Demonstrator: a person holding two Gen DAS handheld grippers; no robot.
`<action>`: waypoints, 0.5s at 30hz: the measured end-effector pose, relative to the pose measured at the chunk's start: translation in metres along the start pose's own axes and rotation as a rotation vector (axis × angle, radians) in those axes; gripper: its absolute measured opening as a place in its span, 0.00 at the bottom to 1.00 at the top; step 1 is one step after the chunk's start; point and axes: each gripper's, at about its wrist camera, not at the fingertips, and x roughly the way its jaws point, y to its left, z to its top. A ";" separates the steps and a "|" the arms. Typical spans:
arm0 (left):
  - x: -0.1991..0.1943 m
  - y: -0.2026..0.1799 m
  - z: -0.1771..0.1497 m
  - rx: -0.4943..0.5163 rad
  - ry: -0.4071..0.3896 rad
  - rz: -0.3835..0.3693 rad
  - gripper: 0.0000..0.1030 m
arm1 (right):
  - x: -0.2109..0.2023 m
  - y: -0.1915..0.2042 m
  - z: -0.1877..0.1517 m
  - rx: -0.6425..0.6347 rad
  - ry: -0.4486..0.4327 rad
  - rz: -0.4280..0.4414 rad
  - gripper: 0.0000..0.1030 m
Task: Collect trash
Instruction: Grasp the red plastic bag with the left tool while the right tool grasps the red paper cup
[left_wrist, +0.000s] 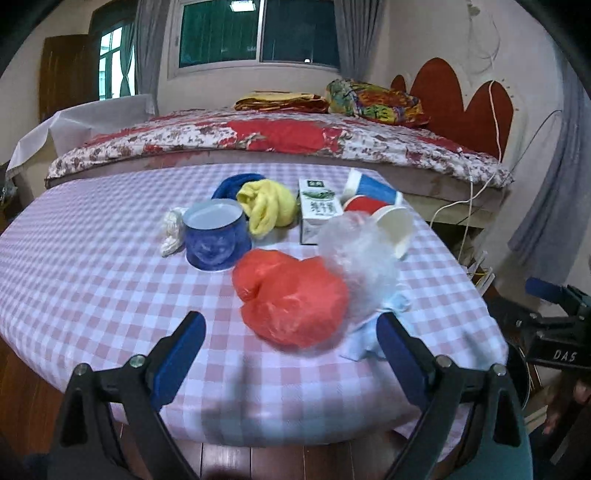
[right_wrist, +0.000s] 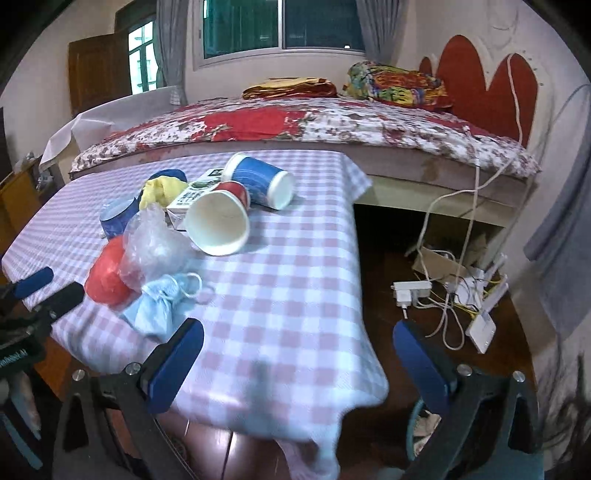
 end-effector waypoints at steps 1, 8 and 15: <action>0.005 0.001 0.000 0.003 0.010 0.003 0.90 | 0.006 0.003 0.004 -0.004 0.000 0.007 1.00; 0.031 0.007 0.006 -0.019 0.042 -0.038 0.84 | 0.044 0.016 0.030 -0.017 0.008 0.050 0.97; 0.047 0.013 0.012 -0.032 0.047 -0.061 0.76 | 0.089 0.023 0.057 -0.022 0.038 0.096 0.68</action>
